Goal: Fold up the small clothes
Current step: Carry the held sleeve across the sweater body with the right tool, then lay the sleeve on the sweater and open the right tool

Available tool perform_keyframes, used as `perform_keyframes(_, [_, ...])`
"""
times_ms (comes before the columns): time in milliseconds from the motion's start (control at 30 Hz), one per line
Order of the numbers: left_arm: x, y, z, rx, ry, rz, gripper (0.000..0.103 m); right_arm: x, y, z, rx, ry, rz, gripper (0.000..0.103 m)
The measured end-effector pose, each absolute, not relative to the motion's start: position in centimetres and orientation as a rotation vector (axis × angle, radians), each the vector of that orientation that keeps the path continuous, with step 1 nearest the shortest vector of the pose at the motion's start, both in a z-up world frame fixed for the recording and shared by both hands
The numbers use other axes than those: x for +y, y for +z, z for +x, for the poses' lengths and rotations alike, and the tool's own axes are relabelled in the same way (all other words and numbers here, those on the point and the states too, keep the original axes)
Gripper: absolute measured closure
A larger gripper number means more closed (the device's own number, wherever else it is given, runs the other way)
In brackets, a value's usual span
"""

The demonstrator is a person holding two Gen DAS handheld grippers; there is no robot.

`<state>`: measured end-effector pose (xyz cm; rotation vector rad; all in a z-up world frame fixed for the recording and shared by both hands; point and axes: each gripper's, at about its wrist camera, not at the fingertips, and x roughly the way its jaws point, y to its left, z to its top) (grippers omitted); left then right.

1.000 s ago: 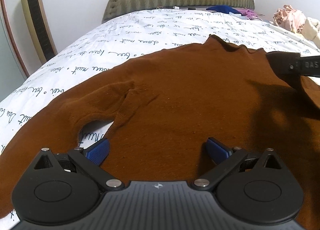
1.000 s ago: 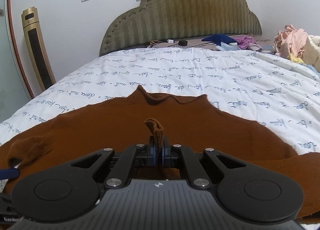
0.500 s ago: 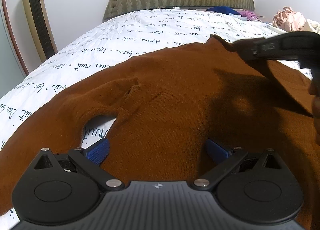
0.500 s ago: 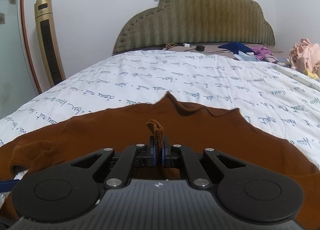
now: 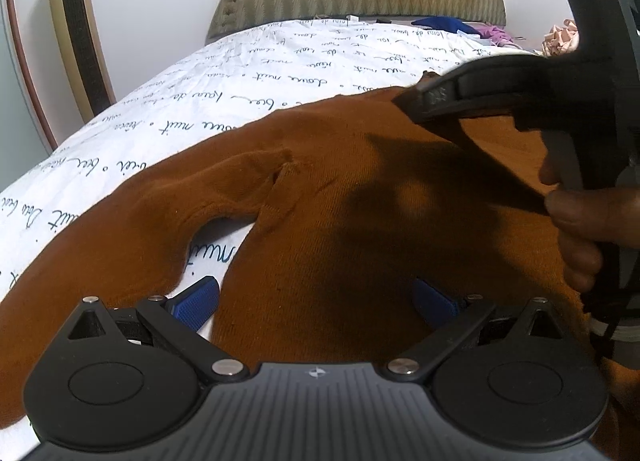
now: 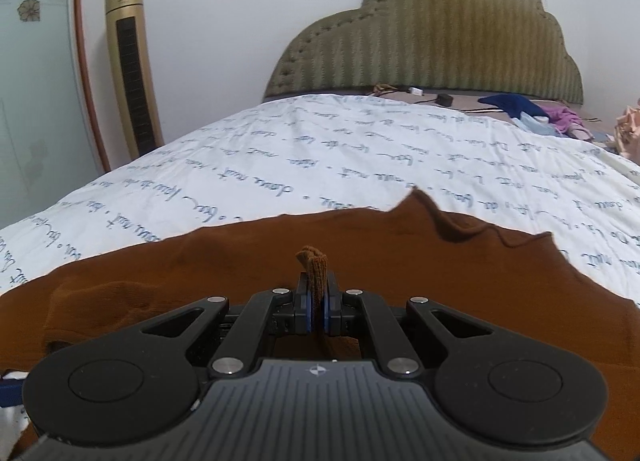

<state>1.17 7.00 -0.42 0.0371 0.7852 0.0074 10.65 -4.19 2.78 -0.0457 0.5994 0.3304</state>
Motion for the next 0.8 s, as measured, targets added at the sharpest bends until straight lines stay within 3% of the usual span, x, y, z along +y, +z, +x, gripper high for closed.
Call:
perform_keyframes(633, [8.5,-0.4,0.7,0.805,0.044,0.006,0.0,-0.4,1.8,11.4,0.635,0.447,-0.031,0.093])
perform_keyframes(800, [8.7,-0.2,0.4,0.81,0.058,0.0,0.0,-0.7,0.8,12.2,0.726,0.491,0.041,0.083])
